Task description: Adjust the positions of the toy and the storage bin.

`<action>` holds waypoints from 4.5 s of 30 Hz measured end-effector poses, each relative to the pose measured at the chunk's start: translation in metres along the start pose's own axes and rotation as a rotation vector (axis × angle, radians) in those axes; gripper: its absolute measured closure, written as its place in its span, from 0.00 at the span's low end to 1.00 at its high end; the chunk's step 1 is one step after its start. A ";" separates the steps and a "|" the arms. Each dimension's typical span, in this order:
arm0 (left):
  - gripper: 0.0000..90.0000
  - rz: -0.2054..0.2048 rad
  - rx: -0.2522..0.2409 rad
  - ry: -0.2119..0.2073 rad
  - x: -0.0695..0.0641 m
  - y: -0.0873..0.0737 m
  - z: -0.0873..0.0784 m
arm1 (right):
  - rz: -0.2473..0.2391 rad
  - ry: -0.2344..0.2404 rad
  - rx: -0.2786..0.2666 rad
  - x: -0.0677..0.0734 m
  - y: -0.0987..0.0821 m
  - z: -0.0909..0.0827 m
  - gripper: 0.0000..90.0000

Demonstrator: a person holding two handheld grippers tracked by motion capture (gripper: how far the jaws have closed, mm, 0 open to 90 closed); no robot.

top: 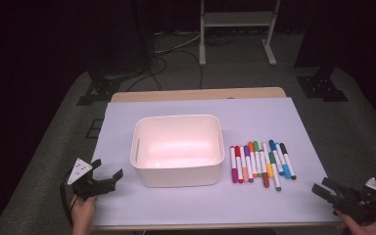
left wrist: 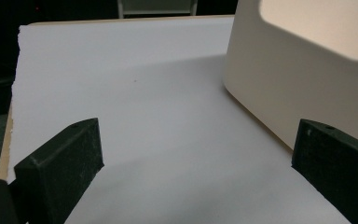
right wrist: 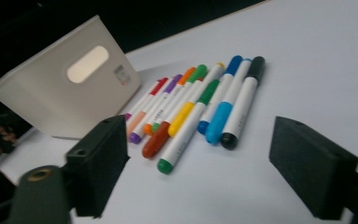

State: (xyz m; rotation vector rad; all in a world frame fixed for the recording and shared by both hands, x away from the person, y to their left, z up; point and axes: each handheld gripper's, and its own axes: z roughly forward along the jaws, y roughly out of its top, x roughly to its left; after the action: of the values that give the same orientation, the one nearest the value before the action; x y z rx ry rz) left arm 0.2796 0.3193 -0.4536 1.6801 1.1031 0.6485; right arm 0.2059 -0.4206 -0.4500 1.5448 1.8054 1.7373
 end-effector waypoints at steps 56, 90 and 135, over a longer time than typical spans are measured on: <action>0.01 -0.005 -0.003 0.007 0.000 0.000 0.000 | -0.254 -0.254 0.597 -0.017 0.083 0.141 0.47; 0.01 -0.002 -0.005 0.008 0.000 0.000 0.000 | -0.184 -0.233 0.600 0.013 0.098 0.118 0.84; 0.01 -0.012 0.005 -0.002 0.002 0.000 0.000 | -0.625 0.517 0.663 0.278 0.170 0.240 0.84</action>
State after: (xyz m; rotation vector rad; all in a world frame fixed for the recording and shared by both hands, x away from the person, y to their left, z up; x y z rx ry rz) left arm 0.2806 0.3209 -0.4538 1.6774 1.1132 0.6366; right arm 0.3497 -0.1038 -0.2428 0.5099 2.9136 1.3511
